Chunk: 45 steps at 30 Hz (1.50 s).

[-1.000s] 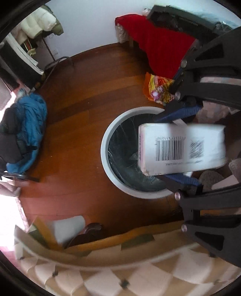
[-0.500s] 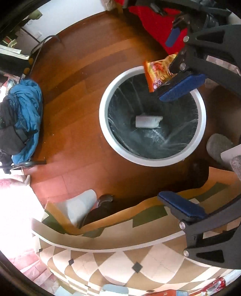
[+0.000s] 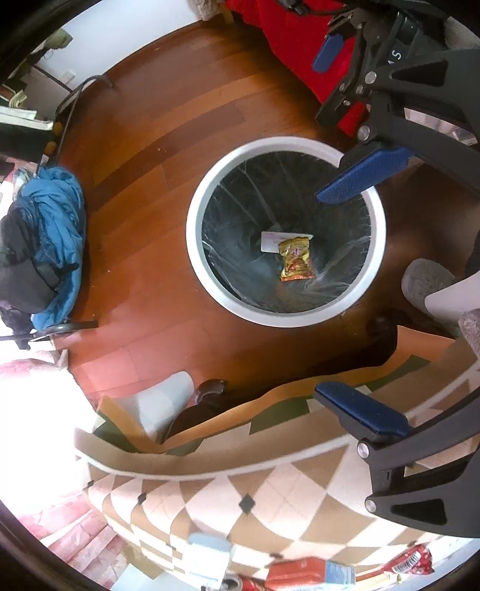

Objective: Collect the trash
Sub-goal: 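Grasp the milk carton with the right tool while the left tool grasps the bread slice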

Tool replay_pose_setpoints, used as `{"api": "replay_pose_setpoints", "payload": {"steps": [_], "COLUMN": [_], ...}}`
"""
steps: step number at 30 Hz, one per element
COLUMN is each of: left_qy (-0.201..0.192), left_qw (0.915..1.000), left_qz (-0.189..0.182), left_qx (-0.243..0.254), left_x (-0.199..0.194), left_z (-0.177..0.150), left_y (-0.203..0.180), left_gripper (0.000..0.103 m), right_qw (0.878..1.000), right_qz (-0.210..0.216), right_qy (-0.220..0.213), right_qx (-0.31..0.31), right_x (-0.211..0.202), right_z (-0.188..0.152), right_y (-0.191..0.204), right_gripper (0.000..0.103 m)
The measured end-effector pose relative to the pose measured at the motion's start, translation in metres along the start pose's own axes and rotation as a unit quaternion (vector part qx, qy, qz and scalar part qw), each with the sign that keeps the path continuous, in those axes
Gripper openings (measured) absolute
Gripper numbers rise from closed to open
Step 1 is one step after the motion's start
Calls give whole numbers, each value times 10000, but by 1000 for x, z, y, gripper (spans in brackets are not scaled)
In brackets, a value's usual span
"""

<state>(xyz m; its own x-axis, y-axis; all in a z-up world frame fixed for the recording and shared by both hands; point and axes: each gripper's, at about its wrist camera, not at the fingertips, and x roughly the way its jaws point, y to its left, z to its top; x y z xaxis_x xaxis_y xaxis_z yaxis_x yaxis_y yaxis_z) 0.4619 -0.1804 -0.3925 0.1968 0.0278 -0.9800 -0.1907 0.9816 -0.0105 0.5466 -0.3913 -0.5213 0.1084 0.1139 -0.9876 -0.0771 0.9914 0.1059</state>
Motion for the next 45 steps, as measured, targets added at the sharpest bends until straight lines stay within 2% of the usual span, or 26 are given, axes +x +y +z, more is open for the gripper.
{"api": "replay_pose_setpoints", "payload": {"steps": [8,16,19,22,24,26,31,32,36,38,39,41,45], "left_qy": [-534,-1217,-1579,-1784,-1880,-1896,-1573,-1409,-924,-741,-696,-607,-592], "left_qw": [9985,9916,9856,9808,9774,9729,9581,9528,9384,9325,9301,9263,9202], "left_qz": [-143,-381,-418,-340,-171,171,819,969,1229,1271,1243,1183,982], "left_qx": [-1,-222,-449,-713,-955,-1311,-2247,-2509,-3095,-3299,-3386,-3525,-3742], "left_x": [-71,-166,-207,-230,-238,-237,-208,-193,-143,-122,-114,-102,-94], "left_z": [-13,-32,-43,-56,-70,-88,-126,-138,-171,-185,-190,-197,-212], "left_y": [11,49,85,122,154,197,294,321,386,407,415,432,454], "left_gripper": [99,99,99,99,99,99,99,99,99,99,99,99,97], "right_qw": [9994,9949,9908,9851,9821,9797,9769,9763,9778,9791,9803,9826,9900], "right_qz": [1,288,499,795,980,1179,1580,1694,1855,1834,1776,1645,1238], "right_qy": [-352,-963,-1249,-1491,-1526,-1459,-1007,-856,-304,-149,-118,-109,-46], "right_qx": [-27,-28,-131,-335,-511,-703,-1025,-1041,-927,-869,-856,-850,-678], "right_x": [-59,-163,-205,-244,-258,-263,-236,-223,-168,-144,-131,-117,-85], "right_z": [-14,-31,-38,-49,-56,-67,-87,-90,-95,-97,-95,-90,-69], "right_y": [8,30,51,87,116,149,241,266,331,360,379,402,440], "right_gripper": [103,103,103,103,103,103,103,103,103,101,91,82,83]}}
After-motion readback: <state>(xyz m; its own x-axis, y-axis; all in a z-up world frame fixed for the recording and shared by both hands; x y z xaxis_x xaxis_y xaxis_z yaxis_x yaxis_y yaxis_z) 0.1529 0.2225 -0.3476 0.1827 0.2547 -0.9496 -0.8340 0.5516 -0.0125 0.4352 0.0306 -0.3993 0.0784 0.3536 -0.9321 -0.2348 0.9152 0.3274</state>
